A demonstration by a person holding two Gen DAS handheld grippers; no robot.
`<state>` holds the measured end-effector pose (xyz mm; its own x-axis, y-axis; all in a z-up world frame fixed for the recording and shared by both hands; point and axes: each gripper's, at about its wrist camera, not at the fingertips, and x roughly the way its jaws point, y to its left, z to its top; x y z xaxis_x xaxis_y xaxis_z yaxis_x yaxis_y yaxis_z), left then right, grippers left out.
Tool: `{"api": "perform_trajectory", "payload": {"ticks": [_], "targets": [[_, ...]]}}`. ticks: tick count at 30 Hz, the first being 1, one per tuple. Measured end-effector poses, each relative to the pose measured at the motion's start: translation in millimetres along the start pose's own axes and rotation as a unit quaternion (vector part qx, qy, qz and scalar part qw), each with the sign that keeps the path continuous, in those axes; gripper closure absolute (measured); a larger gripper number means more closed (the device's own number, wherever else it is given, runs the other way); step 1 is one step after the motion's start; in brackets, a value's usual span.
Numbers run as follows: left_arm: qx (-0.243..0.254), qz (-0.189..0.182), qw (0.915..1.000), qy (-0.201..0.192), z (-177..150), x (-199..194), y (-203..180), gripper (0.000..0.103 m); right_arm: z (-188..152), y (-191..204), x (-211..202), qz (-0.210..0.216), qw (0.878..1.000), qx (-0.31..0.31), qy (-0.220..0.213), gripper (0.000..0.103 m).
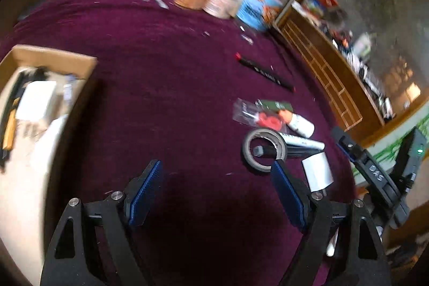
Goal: Organize rigid objects
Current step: 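Move both tools back over the table, then grasp black tape roll with left tool while right tool grasps white charger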
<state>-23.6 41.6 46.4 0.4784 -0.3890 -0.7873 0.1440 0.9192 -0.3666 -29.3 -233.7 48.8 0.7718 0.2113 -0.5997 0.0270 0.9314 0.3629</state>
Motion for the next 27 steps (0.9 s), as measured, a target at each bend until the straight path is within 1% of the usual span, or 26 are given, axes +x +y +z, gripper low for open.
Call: {"api": "perform_trajectory", "payload": {"ticks": [2,3,4,6,7,8,9,10,11,12,13,14,16,18,21,22,24,25,26,27], "targets": [[0.018,0.016,0.9997,0.006,2,15,-12,0.026,-8,-8,5,-0.008,1.000,0.012,0.004,0.051],[0.026,0.020,0.9994,0.006,1,20,-16,0.026,-7,-12,9,-0.014,1.000,0.018,0.021,0.051],[0.037,0.024,0.9990,0.005,0,24,-19,0.026,-6,-13,7,-0.010,1.000,0.012,0.016,0.051],[0.057,0.026,0.9980,0.007,0,34,-25,0.027,-6,-9,3,-0.015,1.000,0.003,0.004,0.051],[0.064,0.022,0.9976,0.009,0,38,-27,0.031,-7,-7,4,-0.013,1.000,-0.004,0.007,0.051],[0.075,0.019,0.9969,0.013,2,45,-31,0.039,-7,-5,6,-0.013,1.000,-0.009,0.010,0.051],[0.084,0.020,0.9961,0.018,3,50,-33,0.044,-8,-4,6,-0.015,1.000,-0.013,0.010,0.051],[0.096,0.027,0.9947,0.024,3,56,-37,0.053,-8,-4,5,-0.015,1.000,-0.014,0.008,0.051],[0.110,0.036,0.9932,0.015,4,57,-40,0.068,-7,-5,5,-0.014,1.000,-0.011,0.007,0.051],[0.120,0.027,0.9923,0.016,5,58,-44,0.078,-9,-8,5,-0.013,1.000,-0.008,0.008,0.051],[0.123,0.015,0.9920,0.023,8,58,-47,0.093,-10,-12,5,-0.012,1.000,-0.002,0.009,0.051],[0.126,0.023,0.9914,0.027,8,59,-50,0.095,-10,-15,6,-0.009,1.000,0.006,0.011,0.051],[0.132,0.021,0.9907,0.025,6,61,-54,0.095,-9,-22,9,-0.005,1.000,0.019,0.016,0.051],[0.133,0.028,0.9903,0.029,5,66,-55,0.095,-8,-28,10,0.000,0.999,0.034,0.020,0.051],[0.122,0.031,0.9919,0.013,8,70,-57,0.092,-7,-35,12,0.006,0.998,0.052,0.027,0.051],[0.122,0.031,0.9920,0.011,8,71,-58,0.089,-7,-37,13,0.008,0.998,0.057,0.030,0.051],[0.131,0.036,0.9907,0.008,9,73,-63,0.088,-7,-40,14,0.011,0.997,0.064,0.033,0.051],[0.137,0.040,0.9897,0.008,8,74,-66,0.089,-7,-41,14,0.011,0.997,0.066,0.034,0.051],[0.134,0.030,0.9904,0.013,8,73,-66,0.096,-7,-42,15,0.011,0.997,0.068,0.036,0.051],[0.128,0.020,0.9914,0.017,8,72,-65,0.097,-7,-43,15,0.012,0.997,0.070,0.037,0.051]]}}
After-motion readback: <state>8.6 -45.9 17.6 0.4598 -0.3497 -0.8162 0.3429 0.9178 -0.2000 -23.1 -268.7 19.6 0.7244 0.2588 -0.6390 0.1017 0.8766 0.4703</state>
